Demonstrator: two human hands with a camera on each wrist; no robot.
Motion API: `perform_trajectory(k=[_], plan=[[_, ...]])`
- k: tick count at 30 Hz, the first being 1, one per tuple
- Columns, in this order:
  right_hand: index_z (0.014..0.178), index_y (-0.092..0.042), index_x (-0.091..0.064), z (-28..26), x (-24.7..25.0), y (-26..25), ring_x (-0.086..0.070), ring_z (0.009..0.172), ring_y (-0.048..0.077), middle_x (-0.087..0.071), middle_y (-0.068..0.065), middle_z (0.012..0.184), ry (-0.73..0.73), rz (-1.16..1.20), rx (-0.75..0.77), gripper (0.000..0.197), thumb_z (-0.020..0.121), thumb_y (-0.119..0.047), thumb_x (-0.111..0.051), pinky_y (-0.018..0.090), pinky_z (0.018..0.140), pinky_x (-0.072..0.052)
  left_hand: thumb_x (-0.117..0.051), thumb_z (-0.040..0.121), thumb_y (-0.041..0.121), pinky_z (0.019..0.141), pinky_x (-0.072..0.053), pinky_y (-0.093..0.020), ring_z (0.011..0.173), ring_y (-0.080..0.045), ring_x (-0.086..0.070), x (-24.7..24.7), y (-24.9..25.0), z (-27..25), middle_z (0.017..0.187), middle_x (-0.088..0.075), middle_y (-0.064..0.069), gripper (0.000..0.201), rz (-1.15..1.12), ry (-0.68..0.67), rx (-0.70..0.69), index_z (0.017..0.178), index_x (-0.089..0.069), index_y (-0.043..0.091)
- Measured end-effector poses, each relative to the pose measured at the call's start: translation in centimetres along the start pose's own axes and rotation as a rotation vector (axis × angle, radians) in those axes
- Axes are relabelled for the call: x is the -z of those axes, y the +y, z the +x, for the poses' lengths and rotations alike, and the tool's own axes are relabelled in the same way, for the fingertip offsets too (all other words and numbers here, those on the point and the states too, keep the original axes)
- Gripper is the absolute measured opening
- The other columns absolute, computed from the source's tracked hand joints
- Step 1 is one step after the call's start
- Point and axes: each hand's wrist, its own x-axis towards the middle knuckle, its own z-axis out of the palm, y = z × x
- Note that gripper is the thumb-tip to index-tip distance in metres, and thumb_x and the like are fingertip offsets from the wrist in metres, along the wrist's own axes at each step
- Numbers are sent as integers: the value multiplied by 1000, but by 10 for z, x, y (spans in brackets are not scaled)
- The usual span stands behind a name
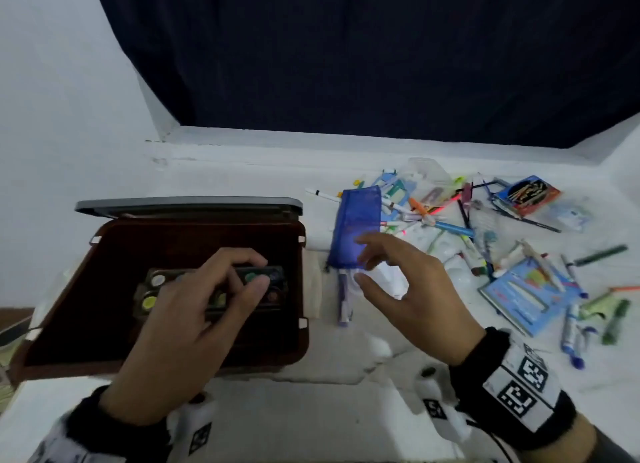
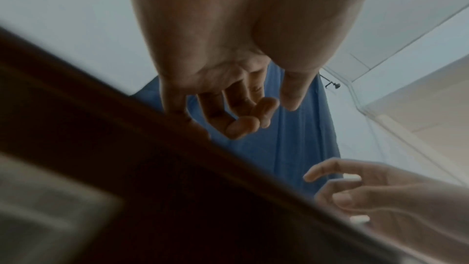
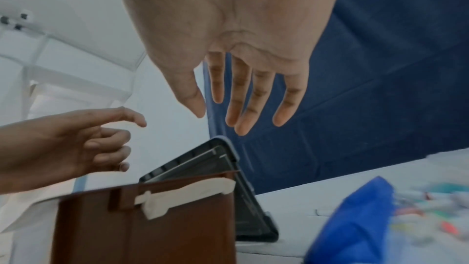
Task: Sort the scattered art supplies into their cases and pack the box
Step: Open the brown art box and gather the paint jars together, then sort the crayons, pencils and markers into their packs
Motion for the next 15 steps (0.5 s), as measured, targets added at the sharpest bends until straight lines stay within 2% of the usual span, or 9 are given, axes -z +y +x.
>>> perform_trajectory(k=[2,6,10,12,14,15], plan=[[122,-27,-58,-20,26,21,-62,91,7,-64,-12,95,15,13,-55,36,90,-20,-70,11,81,-42,-53,99,43,55,-39,-14,59,-8,-57,-32,21,4,72,-58,6,16,-41,0,-23,107,-62,32],[120,-31,-58,-64,86,76,-65,90,11,-65,-10,93,9,48,-158,34,90,-21,-69,18,80,-46,-51,91,52,52,-41,-22,56,-8,-50,-108,57,8,65,-52,6,33,-147,-7,2,104,-64,25],[114,-35,-58,-98,136,138,-63,86,7,-66,-9,89,-13,7,-198,31,89,-20,-69,16,73,-44,-55,92,53,65,-47,-33,65,-20,-55,-185,75,14,63,-51,-3,34,-182,23,77,107,-65,24],[115,-38,-56,-108,155,168,-62,84,6,-65,-10,88,-57,-26,-220,32,89,-23,-69,17,73,-45,-57,95,48,67,-47,-24,66,-19,-56,-216,86,18,62,-52,-4,23,-202,-1,124,104,-65,28],[119,-39,-54,-113,171,193,-62,84,6,-64,-13,90,-129,-69,-252,33,90,-30,-67,25,75,-49,-59,89,44,65,-43,-11,67,-15,-58,-237,97,23,63,-53,-4,16,-204,-30,180,100,-64,34],[121,-40,-53,-113,178,204,-62,85,5,-63,-14,91,-164,-80,-264,34,91,-33,-66,27,76,-50,-59,87,43,63,-42,-9,67,-14,-59,-244,101,25,63,-54,-4,14,-202,-45,205,99,-64,35]])
